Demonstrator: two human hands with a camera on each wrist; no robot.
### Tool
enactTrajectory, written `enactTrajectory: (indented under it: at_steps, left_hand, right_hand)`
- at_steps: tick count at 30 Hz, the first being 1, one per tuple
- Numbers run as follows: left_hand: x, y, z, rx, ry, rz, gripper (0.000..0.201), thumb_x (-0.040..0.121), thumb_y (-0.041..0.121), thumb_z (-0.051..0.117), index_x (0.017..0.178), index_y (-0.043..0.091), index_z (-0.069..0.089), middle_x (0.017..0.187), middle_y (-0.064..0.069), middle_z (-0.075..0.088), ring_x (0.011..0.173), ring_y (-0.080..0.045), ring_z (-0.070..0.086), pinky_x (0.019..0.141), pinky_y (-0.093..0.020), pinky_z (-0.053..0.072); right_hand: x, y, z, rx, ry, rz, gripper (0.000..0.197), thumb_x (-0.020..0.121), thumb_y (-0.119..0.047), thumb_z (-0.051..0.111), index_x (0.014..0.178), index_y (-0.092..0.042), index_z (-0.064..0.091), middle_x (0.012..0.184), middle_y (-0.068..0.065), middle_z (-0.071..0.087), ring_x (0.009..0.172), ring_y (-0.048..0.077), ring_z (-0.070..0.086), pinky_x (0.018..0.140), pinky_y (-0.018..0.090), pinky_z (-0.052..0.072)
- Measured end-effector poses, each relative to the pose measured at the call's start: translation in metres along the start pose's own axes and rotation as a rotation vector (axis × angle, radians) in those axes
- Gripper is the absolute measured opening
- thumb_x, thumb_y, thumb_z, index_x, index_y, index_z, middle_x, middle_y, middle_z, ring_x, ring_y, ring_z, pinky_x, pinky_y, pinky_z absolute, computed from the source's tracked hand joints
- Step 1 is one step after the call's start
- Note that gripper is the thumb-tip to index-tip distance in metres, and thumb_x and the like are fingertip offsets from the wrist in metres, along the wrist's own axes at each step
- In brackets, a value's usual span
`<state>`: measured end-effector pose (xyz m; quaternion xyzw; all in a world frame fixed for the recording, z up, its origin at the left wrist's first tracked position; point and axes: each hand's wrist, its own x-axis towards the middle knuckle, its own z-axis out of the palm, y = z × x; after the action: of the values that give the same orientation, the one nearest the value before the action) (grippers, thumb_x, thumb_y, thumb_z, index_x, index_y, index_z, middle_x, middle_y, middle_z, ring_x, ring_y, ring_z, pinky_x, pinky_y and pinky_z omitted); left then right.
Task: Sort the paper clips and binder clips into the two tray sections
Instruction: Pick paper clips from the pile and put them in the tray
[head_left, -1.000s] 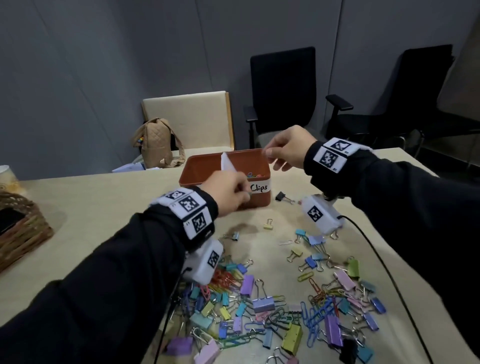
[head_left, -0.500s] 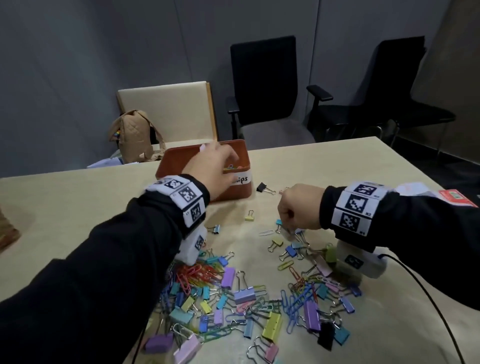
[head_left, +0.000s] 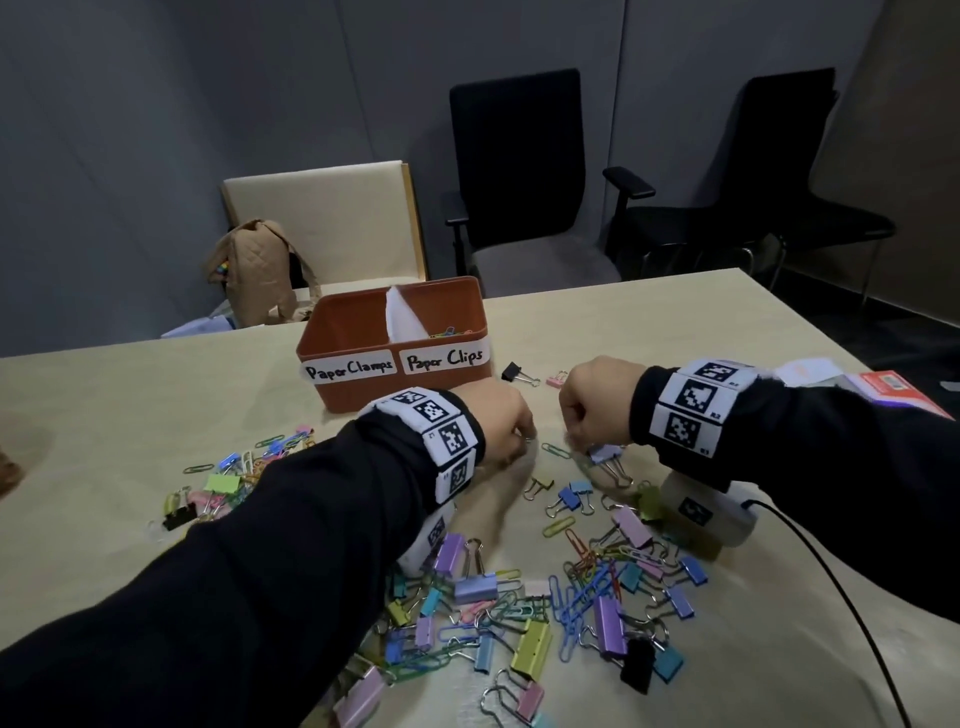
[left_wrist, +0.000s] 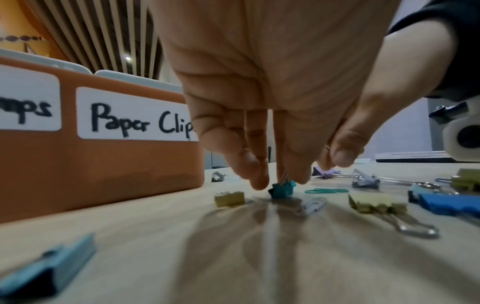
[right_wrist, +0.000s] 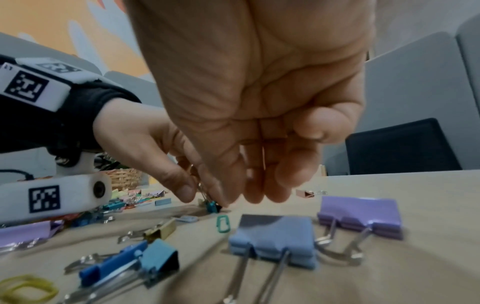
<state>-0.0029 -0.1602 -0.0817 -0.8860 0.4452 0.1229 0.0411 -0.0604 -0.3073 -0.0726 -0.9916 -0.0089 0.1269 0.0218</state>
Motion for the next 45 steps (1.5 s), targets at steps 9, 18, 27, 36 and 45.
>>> enactTrajectory:
  at_steps: [9, 18, 27, 36, 45]
  left_hand:
    - [-0.021, -0.004, -0.003, 0.006, -0.028, -0.069, 0.024, 0.080, 0.040, 0.071, 0.097, 0.023, 0.067, 0.094, 0.002, 0.064, 0.088, -0.018, 0.060, 0.074, -0.031, 0.053]
    - [-0.041, 0.045, 0.004, -0.072, -0.041, 0.121, 0.024, 0.079, 0.044, 0.071, 0.091, 0.024, 0.076, 0.083, 0.005, 0.071, 0.076, -0.016, 0.064, 0.069, -0.031, 0.056]
    - [-0.041, 0.064, 0.008, -0.115, -0.053, 0.191, 0.030, 0.084, 0.044, 0.067, 0.094, 0.017, 0.076, 0.088, -0.001, 0.072, 0.081, -0.018, 0.063, 0.071, -0.030, 0.053]
    - [-0.044, 0.071, 0.009, -0.057, -0.084, 0.218, 0.018, 0.089, 0.019, 0.061, 0.101, 0.011, 0.071, 0.100, -0.004, 0.069, 0.092, -0.021, 0.062, 0.069, -0.022, 0.041]
    - [-0.056, 0.052, 0.014, -0.172, -0.104, 0.125, 0.031, 0.078, 0.045, 0.073, 0.098, 0.021, 0.074, 0.093, 0.005, 0.073, 0.084, -0.012, 0.064, 0.079, -0.029, 0.054]
  right_hand:
    - [0.019, -0.025, 0.007, -0.197, -0.122, -0.009, 0.027, 0.083, -0.035, 0.070, 0.093, -0.010, 0.069, 0.082, 0.004, 0.062, 0.077, 0.022, 0.060, 0.069, 0.029, 0.051]
    - [0.021, -0.029, 0.005, -0.205, -0.250, -0.034, 0.025, 0.083, -0.022, 0.065, 0.064, -0.011, 0.055, 0.062, 0.003, 0.051, 0.067, 0.024, 0.051, 0.072, 0.033, 0.051]
    - [-0.013, 0.006, -0.007, 0.217, 0.076, 0.011, 0.027, 0.085, -0.014, 0.048, 0.059, -0.013, 0.041, 0.061, 0.002, 0.046, 0.065, 0.021, 0.044, 0.061, 0.031, 0.040]
    - [-0.048, 0.011, 0.007, 0.455, 0.035, 0.050, 0.030, 0.082, -0.008, 0.051, 0.053, -0.014, 0.046, 0.054, 0.008, 0.055, 0.042, 0.021, 0.051, 0.050, 0.032, 0.046]
    - [-0.054, 0.008, 0.014, 0.405, -0.032, 0.013, 0.027, 0.094, -0.013, 0.043, 0.068, -0.012, 0.047, 0.060, 0.008, 0.063, 0.040, 0.018, 0.052, 0.051, 0.032, 0.048]
